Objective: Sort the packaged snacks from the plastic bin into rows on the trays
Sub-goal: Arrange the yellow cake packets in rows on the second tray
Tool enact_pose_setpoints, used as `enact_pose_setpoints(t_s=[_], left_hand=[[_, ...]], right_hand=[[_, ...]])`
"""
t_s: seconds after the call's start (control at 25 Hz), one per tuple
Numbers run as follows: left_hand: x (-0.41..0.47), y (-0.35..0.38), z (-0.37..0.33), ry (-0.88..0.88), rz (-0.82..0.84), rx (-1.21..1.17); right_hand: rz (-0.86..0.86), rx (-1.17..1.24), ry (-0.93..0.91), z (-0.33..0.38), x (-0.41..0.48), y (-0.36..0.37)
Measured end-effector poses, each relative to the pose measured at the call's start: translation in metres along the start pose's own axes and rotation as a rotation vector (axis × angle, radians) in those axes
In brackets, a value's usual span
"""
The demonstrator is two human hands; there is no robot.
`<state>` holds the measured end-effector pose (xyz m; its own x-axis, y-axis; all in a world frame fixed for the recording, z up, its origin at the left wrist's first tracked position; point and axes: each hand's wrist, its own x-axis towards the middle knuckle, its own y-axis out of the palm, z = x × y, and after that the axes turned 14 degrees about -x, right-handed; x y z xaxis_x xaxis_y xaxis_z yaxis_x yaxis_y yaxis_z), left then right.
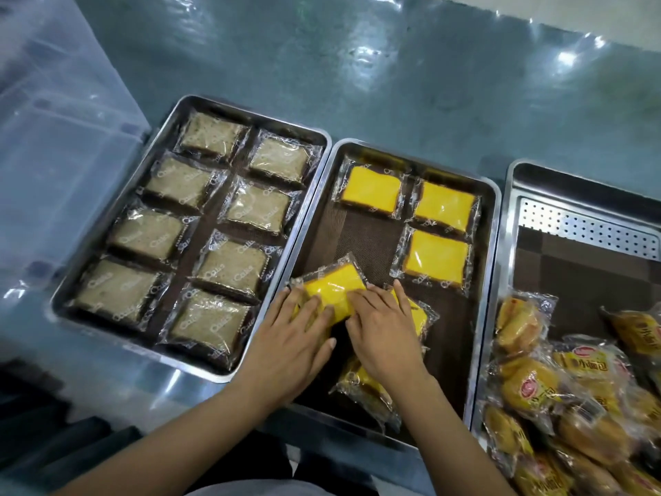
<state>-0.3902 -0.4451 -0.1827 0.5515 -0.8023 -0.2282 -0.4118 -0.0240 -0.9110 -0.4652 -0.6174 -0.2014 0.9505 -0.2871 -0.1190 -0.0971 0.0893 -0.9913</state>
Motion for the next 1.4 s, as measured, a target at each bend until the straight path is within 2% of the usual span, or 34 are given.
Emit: enact_pose_setpoints(t_s=[0.32,0.44,0.88,1.16,1.4], left_hand=[[0.076,-0.015,0.027,-0.031,0.012,0.098],[0.081,-0.014,0.025,0.021,0.011,0.087],[0.104,-0.017,0.032,0.032,0.043,0.078],[0.077,-0.022,0.045,0.084,0.05,-0.006],[0.018,-0.012,0.034,0.197,0.1,-0.142]], right_hand=[[0.061,-0.007,0.064,-0.004,0.017,0.007],[0.065,0.002,0.087,-0.004,0.029,0.008],[0.098,0.02,0.148,-0.011,0.054,0.005],[0.064,0.002,0.17,-0.009,0.034,-0.002],[-0.035,0.021,0.416,-0.014,-0.02,-0.008]])
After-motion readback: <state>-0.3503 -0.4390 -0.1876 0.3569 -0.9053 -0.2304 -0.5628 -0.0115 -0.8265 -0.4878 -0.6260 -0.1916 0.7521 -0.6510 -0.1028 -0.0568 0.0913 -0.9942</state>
